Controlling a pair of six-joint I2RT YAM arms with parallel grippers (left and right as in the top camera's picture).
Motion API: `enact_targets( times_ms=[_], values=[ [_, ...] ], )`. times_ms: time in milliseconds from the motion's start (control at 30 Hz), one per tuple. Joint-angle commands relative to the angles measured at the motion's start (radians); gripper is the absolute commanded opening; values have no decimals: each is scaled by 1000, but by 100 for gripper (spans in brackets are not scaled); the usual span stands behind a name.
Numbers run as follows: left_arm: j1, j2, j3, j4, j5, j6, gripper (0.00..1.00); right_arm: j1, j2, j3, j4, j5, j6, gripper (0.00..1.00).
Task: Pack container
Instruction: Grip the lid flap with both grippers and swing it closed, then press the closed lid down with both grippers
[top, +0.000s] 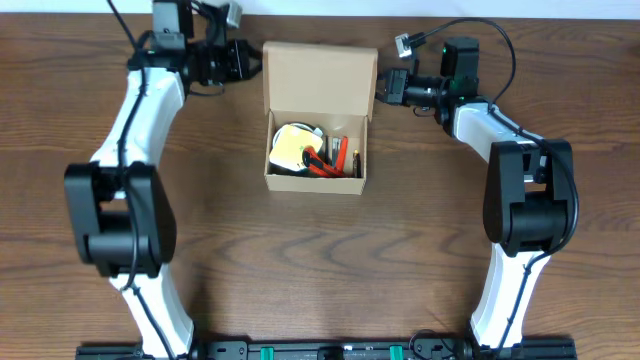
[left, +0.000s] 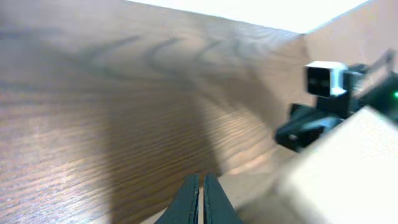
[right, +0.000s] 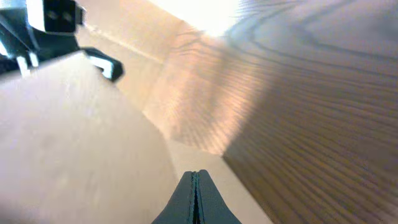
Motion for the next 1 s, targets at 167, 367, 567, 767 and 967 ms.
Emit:
enact_targets(
  times_ms=[167,367,567,767,967],
  values=[
    [0,-107,21,-170,28,229,6,0,-104,23,-54,-67,-52,1],
    [-25,-161,21,-365,-104,348,6,30,-179,23,-292,-21,-191,1],
    [-91,-167,21,-589,-247,457,6,69,-269,23,-674,171,-424,1],
    [-155,-167,21,-758,-388,488,5,109,-343,23,-909,328,-542,1],
    [-202,-166,-16,-784,-421,488,6,159,-363,23,-1067,486,-596,1]
  ],
)
